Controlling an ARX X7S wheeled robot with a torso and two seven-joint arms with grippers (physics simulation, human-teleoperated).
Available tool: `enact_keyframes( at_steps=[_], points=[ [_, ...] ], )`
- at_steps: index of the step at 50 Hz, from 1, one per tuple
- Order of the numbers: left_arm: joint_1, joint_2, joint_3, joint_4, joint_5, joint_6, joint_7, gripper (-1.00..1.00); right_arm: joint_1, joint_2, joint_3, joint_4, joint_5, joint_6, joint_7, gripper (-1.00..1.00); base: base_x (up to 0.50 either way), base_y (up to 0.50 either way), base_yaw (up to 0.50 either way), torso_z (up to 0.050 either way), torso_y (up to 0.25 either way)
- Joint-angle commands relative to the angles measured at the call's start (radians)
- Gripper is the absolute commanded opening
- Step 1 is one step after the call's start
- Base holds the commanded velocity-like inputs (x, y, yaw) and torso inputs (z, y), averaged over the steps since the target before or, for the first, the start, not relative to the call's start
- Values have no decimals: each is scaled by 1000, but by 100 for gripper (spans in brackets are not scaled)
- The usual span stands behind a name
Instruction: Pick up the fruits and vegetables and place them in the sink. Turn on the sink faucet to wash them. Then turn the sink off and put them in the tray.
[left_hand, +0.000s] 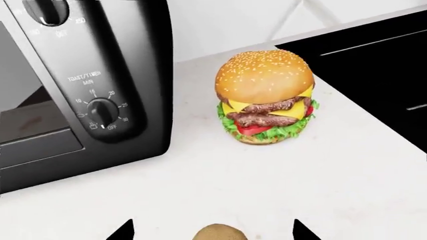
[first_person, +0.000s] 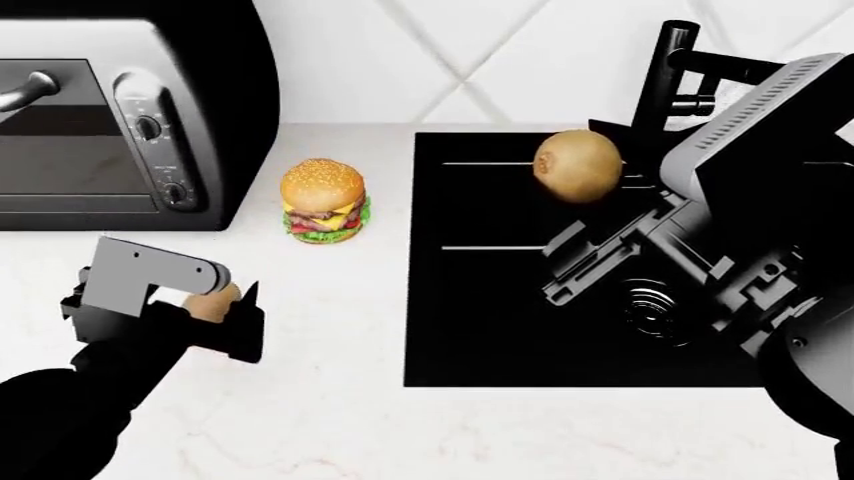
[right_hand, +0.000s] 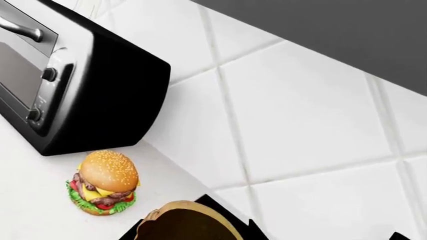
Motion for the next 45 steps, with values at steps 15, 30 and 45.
enact_keyframes(
  at_steps=[15,30,45],
  points=[
    [23,-1,24,-127,25,59,19,100,17,1,-11,3,-15,-2,-5,-100,0,0,0,0,0],
    [47,-3,39,-125,11,85,48,-100,35,0,-9,-3,1,17,6,-100,0,0,0,0,0],
    [-10,19,-152,132,-137,12,5,-100,-13,24,39,-10,25,2,16,-100,0,0,0,0,0]
  ],
)
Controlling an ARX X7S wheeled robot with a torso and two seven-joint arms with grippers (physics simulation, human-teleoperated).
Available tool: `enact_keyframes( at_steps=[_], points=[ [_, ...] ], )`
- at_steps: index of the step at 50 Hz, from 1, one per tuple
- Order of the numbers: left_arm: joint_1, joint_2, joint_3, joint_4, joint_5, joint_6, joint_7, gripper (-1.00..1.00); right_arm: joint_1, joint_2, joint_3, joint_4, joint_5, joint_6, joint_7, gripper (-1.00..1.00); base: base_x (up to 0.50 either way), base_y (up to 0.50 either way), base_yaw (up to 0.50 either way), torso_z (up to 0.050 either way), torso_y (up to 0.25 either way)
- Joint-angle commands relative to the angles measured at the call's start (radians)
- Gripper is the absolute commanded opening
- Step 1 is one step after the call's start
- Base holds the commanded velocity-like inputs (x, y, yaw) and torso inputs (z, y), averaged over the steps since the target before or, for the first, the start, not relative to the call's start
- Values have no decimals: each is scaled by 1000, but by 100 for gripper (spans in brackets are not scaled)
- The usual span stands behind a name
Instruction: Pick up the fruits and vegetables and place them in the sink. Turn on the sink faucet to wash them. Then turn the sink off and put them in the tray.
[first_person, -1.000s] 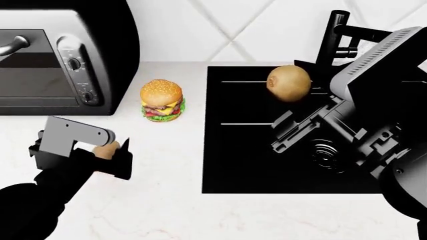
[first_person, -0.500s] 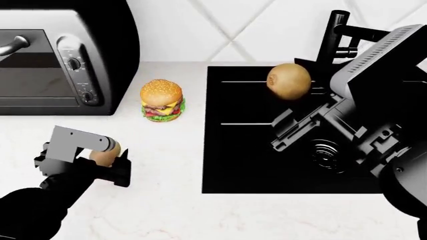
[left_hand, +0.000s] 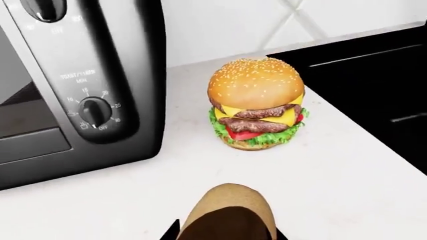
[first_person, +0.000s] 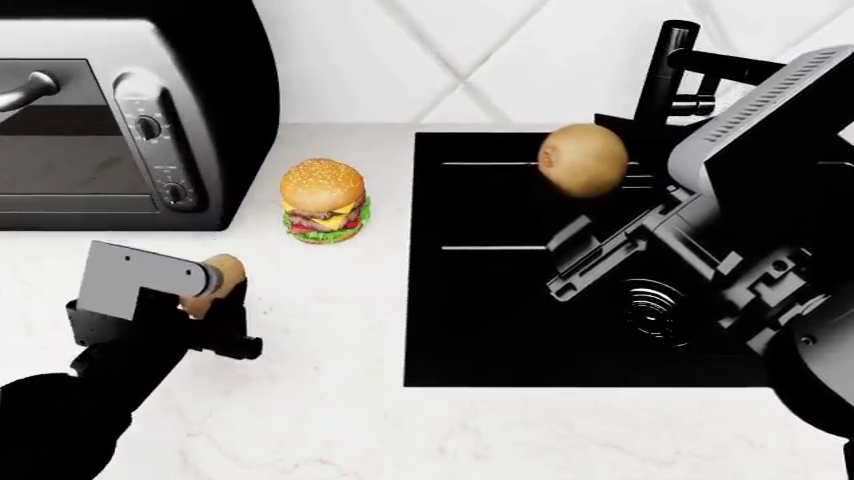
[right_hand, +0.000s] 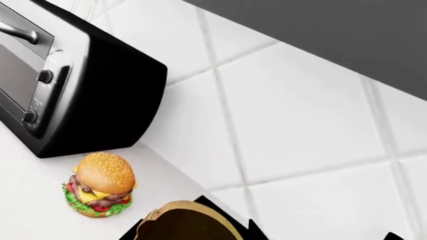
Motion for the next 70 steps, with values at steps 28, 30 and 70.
enact_keyframes(
  at_steps=[28,30,70],
  points=[
    [-435,56,-173,371,-383,-379,-159,-100,-218,48,219,11,113,-60,30,-100,-39,-344,0,0,0],
    [-450,54,-169,378,-394,-386,-161,-100,-216,48,219,14,126,-47,35,-100,1,-500,0,40,0],
    [-675,-28,12,254,-493,-459,-222,-100,86,85,137,48,265,149,58,-100,112,-478,0,27,0]
  ],
)
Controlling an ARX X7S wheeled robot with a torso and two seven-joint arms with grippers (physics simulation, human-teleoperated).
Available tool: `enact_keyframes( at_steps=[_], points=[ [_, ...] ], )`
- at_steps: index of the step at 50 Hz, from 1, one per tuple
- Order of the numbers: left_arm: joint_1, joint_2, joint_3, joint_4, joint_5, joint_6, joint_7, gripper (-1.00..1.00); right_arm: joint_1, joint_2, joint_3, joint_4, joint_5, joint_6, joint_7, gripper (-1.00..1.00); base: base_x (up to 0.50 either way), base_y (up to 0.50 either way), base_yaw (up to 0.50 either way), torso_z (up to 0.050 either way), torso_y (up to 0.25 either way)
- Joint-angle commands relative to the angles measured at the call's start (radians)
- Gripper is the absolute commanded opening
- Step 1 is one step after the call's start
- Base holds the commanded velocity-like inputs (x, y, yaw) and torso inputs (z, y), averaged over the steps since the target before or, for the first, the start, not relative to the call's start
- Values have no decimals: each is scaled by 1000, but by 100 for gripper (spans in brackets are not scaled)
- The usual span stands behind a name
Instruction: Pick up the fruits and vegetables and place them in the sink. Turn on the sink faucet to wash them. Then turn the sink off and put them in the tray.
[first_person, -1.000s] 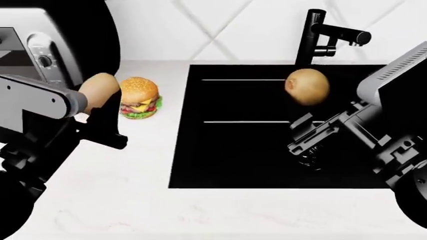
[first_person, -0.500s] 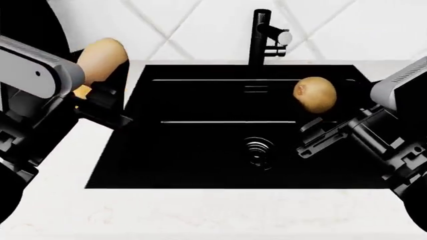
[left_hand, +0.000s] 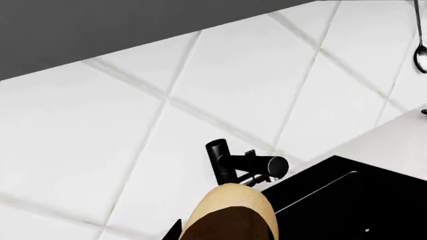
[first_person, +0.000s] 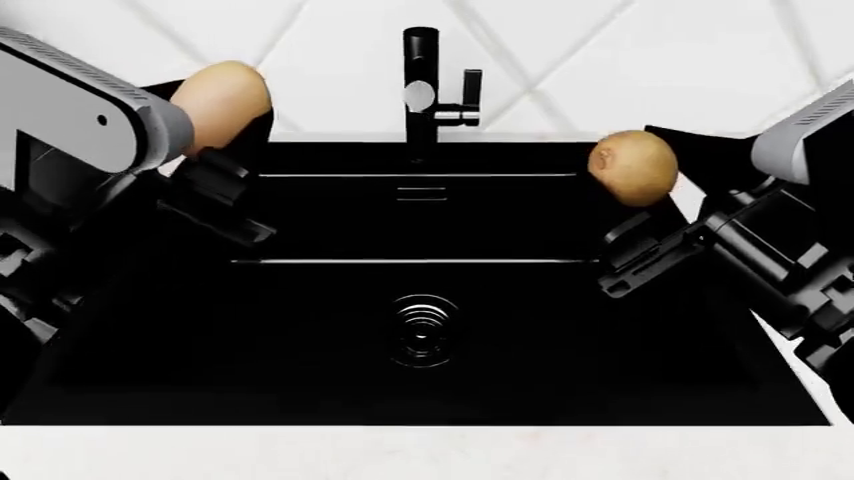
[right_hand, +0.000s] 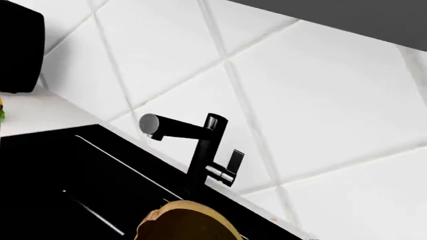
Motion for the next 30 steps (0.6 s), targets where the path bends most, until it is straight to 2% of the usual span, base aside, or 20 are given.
enact_keyframes(
  at_steps=[1,9,12,17,25,30],
  points=[
    [-72,-50,134,-84,44,32,8,-100,156,17,-61,24,18,88,-12,-100,430,-191,0,0,0],
    [-74,-62,163,-87,42,45,1,-100,177,22,-111,21,-20,78,-39,-100,499,69,0,0,0],
    [-71,-68,166,-86,40,52,-2,-100,174,23,-116,18,-23,73,-42,-100,344,462,0,0,0],
    [-74,-68,171,-85,31,55,-10,-100,164,26,-116,16,-18,69,-49,-100,240,3,500,0,0],
    [-71,-68,192,-81,25,68,-18,-100,132,34,-103,32,-11,62,-45,-100,24,47,0,0,2],
    [-71,-66,205,-80,19,72,-24,-100,117,32,-101,35,-14,49,-47,-100,62,-394,0,0,0]
  ],
)
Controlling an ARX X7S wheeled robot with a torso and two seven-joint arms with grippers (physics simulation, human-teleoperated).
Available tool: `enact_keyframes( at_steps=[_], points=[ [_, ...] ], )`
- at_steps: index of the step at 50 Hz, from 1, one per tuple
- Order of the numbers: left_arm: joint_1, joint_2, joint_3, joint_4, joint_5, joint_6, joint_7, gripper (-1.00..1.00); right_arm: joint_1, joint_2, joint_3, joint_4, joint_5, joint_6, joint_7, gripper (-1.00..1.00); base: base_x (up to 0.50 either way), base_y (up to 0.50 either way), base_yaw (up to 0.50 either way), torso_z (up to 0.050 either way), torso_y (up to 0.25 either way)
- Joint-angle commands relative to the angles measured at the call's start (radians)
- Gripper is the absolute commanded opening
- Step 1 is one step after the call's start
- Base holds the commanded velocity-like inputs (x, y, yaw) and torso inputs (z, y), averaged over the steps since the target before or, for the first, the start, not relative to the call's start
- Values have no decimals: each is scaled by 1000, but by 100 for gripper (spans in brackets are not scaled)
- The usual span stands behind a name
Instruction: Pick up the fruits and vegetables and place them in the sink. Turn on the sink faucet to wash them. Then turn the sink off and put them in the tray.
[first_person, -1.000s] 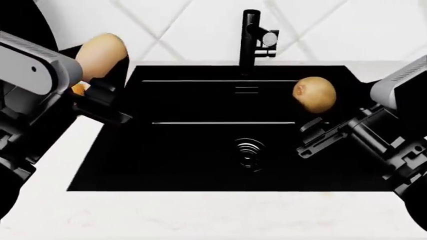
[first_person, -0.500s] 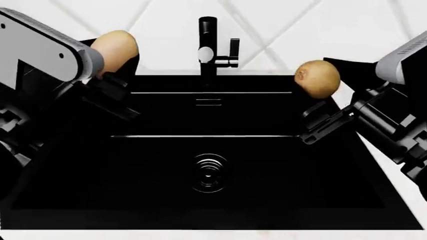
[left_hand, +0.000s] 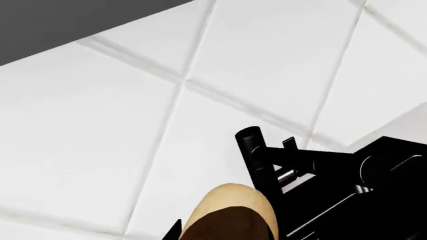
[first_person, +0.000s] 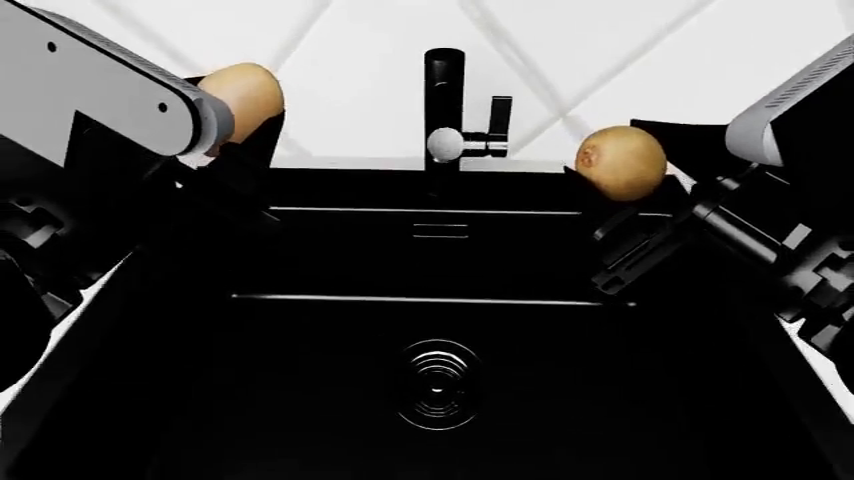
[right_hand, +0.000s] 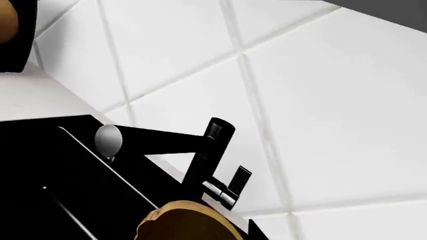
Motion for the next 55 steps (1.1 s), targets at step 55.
enact_keyframes(
  at_steps=[55],
  points=[
    [117,-47,672,-223,299,332,355,-100,-14,11,-12,16,-41,-54,-9,-100,120,2,0,0,0]
  ],
)
